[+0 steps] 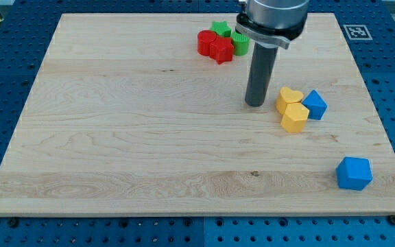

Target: Move the yellow hexagon close to the blue cube

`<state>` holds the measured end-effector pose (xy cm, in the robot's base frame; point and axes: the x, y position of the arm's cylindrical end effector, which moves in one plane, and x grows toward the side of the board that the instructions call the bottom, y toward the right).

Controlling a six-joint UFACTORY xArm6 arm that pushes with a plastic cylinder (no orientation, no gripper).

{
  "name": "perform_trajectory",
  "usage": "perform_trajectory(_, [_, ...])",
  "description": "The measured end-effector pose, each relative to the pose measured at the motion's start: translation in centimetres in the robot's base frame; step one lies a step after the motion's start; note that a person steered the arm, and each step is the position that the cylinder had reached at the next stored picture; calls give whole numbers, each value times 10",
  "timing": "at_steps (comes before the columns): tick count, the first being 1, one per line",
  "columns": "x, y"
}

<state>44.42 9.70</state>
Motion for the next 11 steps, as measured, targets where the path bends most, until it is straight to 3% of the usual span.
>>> perform_trajectory(3, [-5,34])
perform_trajectory(6, [54,66])
perform_trajectory(8, [64,96])
perform_trajectory(11, [64,93])
